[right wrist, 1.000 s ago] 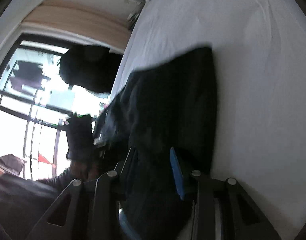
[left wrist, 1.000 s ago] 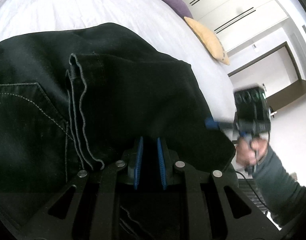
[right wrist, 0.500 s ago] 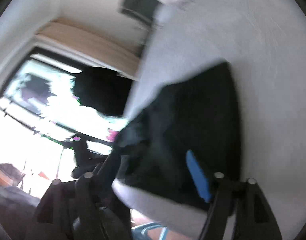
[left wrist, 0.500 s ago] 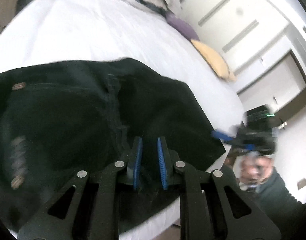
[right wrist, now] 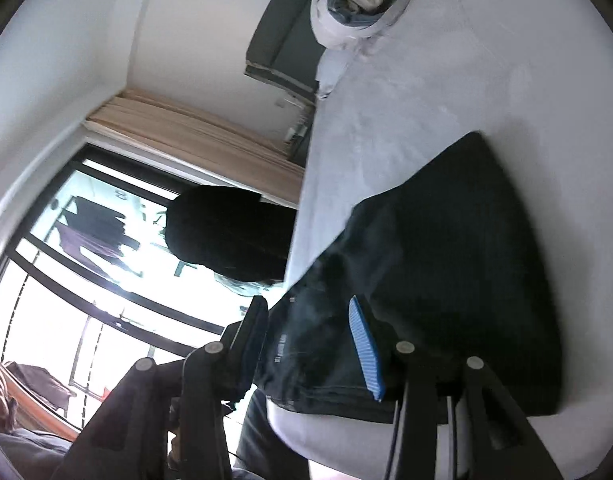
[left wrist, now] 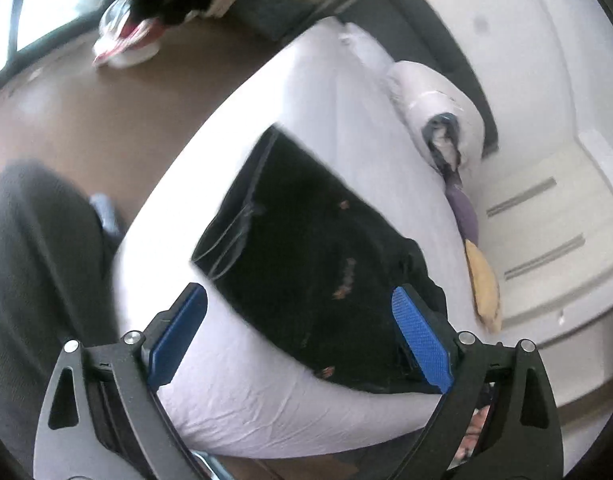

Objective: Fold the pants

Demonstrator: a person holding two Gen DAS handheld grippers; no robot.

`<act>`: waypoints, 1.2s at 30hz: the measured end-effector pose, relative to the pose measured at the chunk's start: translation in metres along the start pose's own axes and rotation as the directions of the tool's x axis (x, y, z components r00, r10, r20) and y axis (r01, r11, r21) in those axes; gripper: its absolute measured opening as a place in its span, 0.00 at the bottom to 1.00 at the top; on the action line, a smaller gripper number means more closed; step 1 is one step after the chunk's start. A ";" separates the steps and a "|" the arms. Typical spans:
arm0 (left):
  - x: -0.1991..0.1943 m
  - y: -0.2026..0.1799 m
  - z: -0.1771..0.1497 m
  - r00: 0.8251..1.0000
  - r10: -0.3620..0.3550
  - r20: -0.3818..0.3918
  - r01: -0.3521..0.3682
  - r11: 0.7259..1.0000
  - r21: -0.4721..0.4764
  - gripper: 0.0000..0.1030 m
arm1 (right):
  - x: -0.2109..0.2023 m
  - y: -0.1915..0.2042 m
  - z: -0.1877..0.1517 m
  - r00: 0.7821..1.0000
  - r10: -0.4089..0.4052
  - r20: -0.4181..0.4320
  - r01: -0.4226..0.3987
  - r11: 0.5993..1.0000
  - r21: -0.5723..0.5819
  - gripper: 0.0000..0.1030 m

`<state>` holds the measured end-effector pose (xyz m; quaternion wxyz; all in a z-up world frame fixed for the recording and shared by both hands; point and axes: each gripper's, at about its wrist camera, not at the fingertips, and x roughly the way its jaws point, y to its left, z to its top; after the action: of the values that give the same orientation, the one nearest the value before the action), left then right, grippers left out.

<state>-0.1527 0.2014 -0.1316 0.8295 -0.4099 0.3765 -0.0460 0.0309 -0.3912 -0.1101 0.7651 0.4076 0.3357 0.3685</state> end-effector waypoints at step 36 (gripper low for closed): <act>0.077 0.026 0.039 0.978 -0.210 0.010 0.207 0.951 -0.230 0.17 | 0.181 0.022 0.008 0.864 -0.226 -0.451 0.181 0.973 -0.142 0.48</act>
<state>-0.0778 0.2141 -0.1805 0.7641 -0.5403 0.3401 -0.0925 0.1221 -0.2338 -0.1265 0.7158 0.2331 0.5319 0.3878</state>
